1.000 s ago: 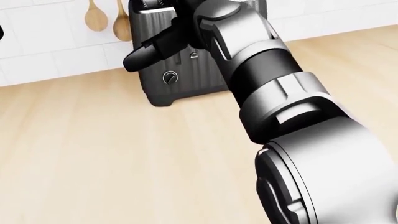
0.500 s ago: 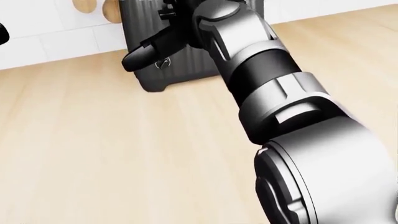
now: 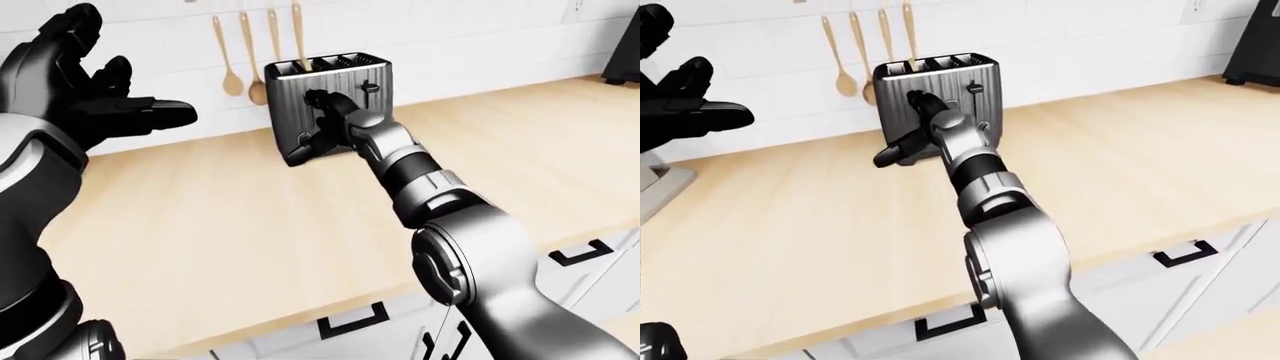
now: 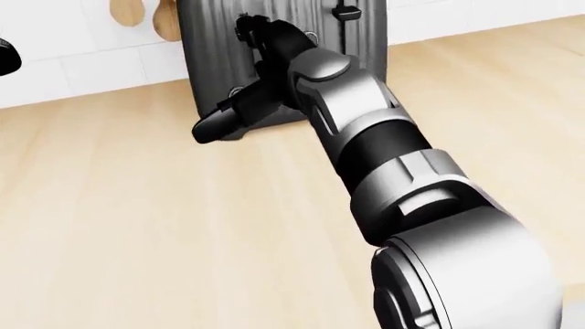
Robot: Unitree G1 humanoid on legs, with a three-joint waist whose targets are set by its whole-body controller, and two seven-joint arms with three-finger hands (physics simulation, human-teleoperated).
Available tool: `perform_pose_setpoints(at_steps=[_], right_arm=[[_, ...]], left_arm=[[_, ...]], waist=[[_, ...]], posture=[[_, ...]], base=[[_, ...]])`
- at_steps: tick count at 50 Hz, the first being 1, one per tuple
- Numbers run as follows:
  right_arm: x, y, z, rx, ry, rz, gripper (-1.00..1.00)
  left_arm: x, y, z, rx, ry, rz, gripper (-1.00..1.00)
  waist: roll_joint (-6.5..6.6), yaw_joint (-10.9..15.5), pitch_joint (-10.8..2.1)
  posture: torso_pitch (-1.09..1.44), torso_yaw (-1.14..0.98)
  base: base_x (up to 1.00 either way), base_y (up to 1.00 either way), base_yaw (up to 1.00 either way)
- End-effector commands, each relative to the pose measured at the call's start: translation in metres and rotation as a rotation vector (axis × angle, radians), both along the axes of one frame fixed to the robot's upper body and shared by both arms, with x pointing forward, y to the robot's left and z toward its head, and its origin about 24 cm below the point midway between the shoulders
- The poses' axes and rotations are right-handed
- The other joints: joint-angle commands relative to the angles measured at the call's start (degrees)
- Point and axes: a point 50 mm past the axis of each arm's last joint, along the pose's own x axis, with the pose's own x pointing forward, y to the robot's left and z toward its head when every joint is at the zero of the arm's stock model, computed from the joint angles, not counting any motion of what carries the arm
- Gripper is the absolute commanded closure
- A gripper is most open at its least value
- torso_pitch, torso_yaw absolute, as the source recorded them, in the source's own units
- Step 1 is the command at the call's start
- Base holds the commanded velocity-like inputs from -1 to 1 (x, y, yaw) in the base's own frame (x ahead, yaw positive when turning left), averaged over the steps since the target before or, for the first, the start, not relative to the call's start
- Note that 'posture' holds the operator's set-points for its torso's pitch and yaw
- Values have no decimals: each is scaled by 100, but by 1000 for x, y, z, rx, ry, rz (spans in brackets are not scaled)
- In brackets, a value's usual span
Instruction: Push down the lever of the toaster to turn it on.
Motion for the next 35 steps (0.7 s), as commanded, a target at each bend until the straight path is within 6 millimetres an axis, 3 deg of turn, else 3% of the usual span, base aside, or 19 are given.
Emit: perform_pose_setpoints(at_steps=[1, 15, 29, 35], right_arm=[[1, 0, 10, -8, -8, -1, -100], [-3, -8, -14, -110, 133, -26, -100], [-6, -16, -45, -85, 188, -36, -100], [-6, -18, -45, -80, 185, -40, -100]], left_arm=[[-5, 1, 15, 9, -77, 10, -100], [-7, -1, 14, 10, -78, 8, -100], [-5, 0, 12, 9, -73, 11, -100], [-4, -2, 12, 11, -72, 8, -100]], waist=[[30, -2, -61], [15, 34, -98], [13, 67, -123], [3, 80, -138]], posture=[[-28, 0], [-28, 0], [-28, 0], [-28, 0]], base=[[0, 0, 0], [0, 0, 0], [0, 0, 0], [0, 0, 0]])
